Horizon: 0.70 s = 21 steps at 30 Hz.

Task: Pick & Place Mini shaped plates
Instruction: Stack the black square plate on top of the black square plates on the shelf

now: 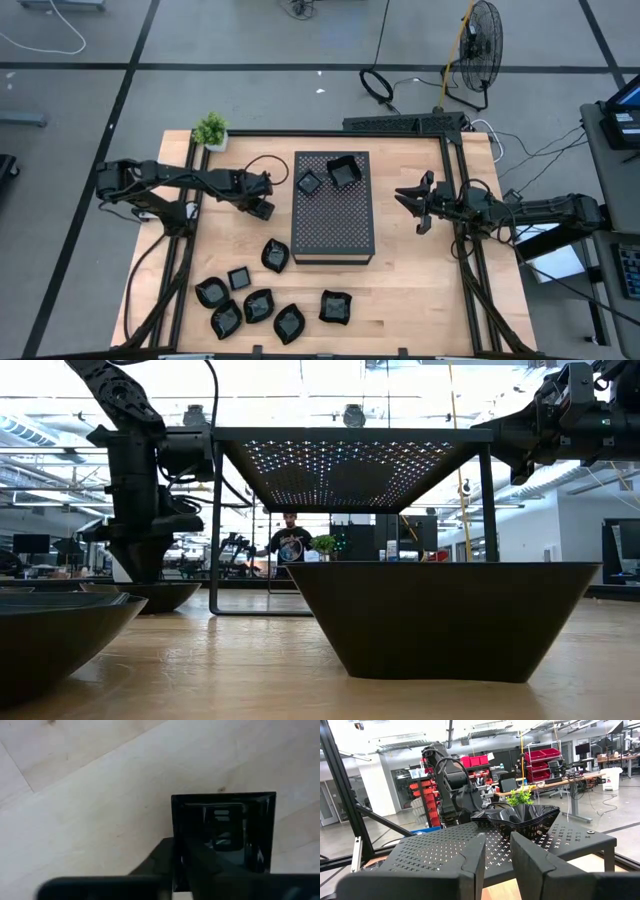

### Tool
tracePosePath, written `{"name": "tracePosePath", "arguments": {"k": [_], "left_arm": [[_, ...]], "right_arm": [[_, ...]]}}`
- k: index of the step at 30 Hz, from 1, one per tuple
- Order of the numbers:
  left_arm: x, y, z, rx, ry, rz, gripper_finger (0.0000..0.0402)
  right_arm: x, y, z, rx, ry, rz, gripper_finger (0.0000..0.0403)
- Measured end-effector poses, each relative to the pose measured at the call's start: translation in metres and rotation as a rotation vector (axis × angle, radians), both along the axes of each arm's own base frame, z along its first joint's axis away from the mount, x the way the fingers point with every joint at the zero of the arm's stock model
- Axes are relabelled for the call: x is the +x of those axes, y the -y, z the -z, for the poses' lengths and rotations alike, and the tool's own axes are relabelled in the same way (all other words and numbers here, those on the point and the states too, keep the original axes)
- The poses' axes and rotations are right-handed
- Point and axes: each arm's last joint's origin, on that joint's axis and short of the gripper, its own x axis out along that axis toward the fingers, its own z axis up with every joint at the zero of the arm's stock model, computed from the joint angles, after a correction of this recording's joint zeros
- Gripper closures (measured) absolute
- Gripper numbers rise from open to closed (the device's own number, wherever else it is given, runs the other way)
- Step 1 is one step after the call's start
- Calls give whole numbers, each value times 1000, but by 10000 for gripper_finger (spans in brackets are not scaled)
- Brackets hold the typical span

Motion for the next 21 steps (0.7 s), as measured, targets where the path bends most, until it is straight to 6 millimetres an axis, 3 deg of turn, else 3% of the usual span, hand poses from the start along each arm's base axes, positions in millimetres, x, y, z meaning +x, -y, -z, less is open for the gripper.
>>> {"name": "tracePosePath", "arguments": {"k": [2, 8, 12, 21], "left_arm": [[0, 0, -1, 0, 7, 4, 389], [0, 0, -18, 8, 31, 15, 393], [-1, 0, -50, 43, 96, 40, 395], [-13, 1, -144, 254, 338, 26, 396]], "right_arm": [[0, 0, 0, 0, 0, 0, 326], [0, 0, 0, 0, 0, 0, 326], [0, 0, 0, 0, 0, 0, 326], [0, 0, 0, 0, 0, 0, 326]]}}
